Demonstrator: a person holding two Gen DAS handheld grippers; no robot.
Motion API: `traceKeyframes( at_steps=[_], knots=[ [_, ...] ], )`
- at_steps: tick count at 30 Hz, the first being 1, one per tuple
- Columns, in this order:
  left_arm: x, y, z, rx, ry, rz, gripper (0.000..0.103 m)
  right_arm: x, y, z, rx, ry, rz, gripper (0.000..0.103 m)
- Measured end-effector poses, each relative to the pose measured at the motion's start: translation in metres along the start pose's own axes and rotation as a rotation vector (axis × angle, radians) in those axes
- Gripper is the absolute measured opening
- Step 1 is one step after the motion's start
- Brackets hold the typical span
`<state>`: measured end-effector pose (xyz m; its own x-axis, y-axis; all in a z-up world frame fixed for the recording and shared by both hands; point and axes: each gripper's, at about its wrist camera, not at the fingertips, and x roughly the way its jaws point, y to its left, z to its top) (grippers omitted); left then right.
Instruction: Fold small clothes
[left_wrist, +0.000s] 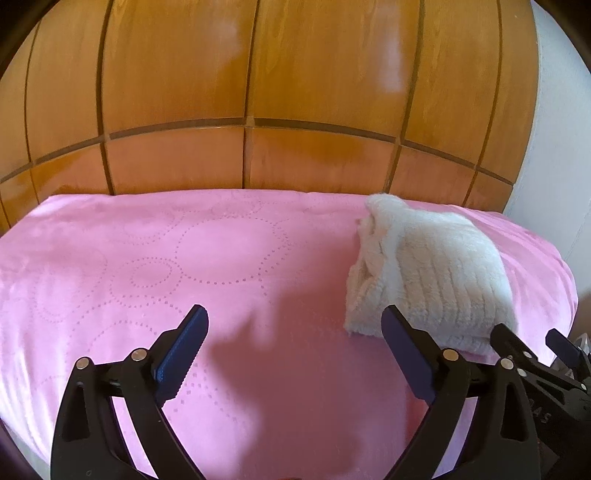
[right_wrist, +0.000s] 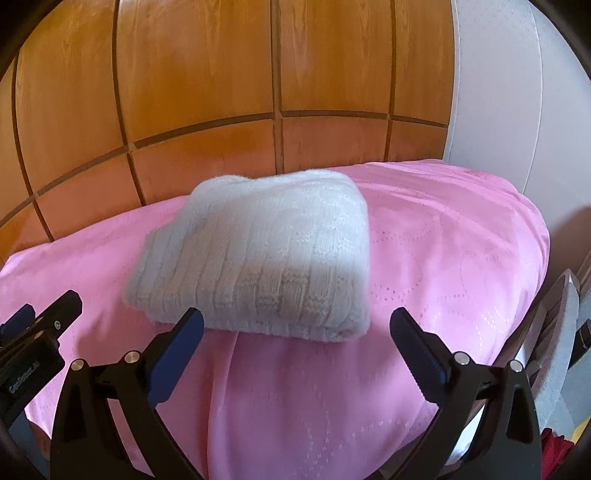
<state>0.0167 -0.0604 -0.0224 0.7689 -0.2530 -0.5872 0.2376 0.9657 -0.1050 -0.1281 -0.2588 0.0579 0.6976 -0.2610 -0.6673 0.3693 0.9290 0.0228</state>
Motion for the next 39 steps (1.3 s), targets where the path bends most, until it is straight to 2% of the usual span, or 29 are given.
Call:
traceKeyframes(
  at_steps=[15,39],
  knots=[
    [-0.007,-0.008,-0.003,0.035,-0.010,0.017,0.097,-0.001,-0.003,-0.003,0.023,0.005,0.008,0.101],
    [-0.006,-0.009,-0.005,0.033,-0.008,0.028,0.097,0.007,-0.010,-0.001,0.026,0.023,0.037,0.101]
  ],
)
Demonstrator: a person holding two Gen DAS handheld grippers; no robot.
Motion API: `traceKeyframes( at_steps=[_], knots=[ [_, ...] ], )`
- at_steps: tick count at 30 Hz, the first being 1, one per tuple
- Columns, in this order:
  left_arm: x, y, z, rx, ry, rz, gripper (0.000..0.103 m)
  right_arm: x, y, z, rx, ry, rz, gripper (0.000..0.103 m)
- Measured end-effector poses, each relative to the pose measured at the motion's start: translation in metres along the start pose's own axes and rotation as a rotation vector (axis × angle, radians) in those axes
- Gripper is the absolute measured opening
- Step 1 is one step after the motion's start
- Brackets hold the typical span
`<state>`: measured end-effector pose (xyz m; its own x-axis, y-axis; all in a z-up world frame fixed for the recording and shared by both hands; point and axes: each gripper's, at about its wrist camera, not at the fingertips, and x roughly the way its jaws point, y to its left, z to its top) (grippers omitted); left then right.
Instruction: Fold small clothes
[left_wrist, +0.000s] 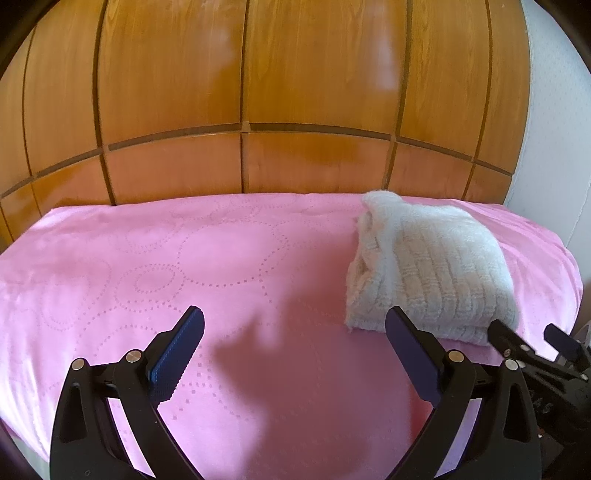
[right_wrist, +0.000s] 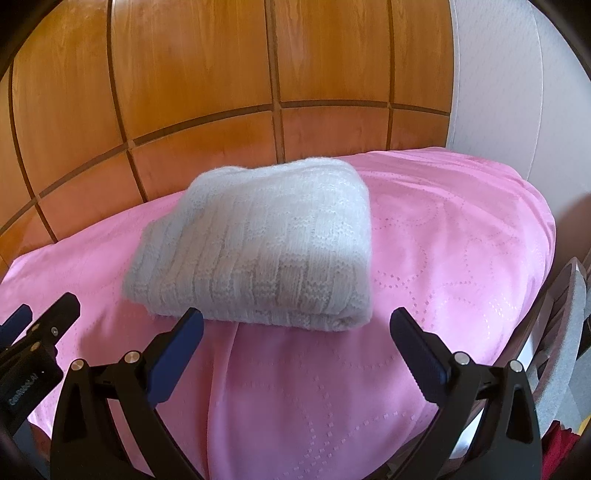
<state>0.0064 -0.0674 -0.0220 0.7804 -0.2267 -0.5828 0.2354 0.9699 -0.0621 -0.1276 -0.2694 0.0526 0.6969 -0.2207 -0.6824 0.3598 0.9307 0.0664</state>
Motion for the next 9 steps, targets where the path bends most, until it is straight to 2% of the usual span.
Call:
traceKeyframes(
  at_steps=[6,9],
  knots=[
    [0.010,0.010,-0.002,-0.027,0.044,0.022,0.097,-0.007,-0.017,0.018,0.035,-0.057,0.023,0.101],
    [0.016,0.015,-0.004,-0.036,0.063,0.033,0.097,0.002,-0.044,0.039,0.077,-0.076,-0.018,0.101]
  ],
)
